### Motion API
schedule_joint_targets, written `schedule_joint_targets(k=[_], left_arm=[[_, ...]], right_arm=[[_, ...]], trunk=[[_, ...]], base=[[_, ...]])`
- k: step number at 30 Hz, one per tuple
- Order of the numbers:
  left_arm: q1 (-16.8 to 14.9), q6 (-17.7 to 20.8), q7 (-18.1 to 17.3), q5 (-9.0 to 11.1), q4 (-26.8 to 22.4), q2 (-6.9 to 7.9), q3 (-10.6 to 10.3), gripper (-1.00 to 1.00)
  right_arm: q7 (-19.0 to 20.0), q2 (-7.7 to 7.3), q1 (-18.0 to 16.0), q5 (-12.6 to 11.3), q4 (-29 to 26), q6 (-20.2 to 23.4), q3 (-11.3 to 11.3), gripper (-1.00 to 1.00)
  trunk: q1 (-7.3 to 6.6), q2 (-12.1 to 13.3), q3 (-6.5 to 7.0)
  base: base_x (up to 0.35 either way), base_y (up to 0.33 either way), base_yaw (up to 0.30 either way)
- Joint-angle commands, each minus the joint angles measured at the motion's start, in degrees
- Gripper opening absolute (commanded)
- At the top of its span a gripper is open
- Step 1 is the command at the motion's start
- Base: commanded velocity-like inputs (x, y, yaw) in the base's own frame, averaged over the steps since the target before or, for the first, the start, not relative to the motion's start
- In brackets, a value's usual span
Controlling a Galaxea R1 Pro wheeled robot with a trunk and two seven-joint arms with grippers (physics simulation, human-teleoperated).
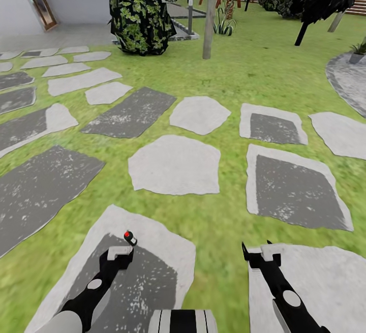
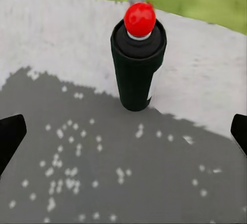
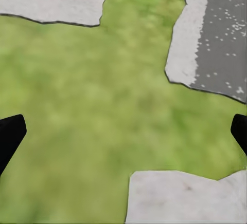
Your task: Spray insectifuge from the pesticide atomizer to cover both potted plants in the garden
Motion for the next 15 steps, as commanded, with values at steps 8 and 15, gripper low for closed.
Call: schedule_joint_targets(k=[8, 15], left_arm=[[0.05, -0.33, -0.10, -0.59, 0.06, -0.04, 0.42, 1.00], [0.06, -0.33, -0.10, -0.59, 0.06, -0.11, 0.42, 1.00]], right_arm=[[-0.03, -0.02, -0.02, 0.23, -0.01, -0.15, -0.01, 1.00], [-0.03, -0.01, -0.02, 0.19, -0.06, -0.15, -0.01, 1.00]], trunk=[[0.01, -0.01, -0.04], [0.01, -0.01, -0.04]], base=[[0.045, 0.000, 0.000], [0.098, 0.000, 0.000]])
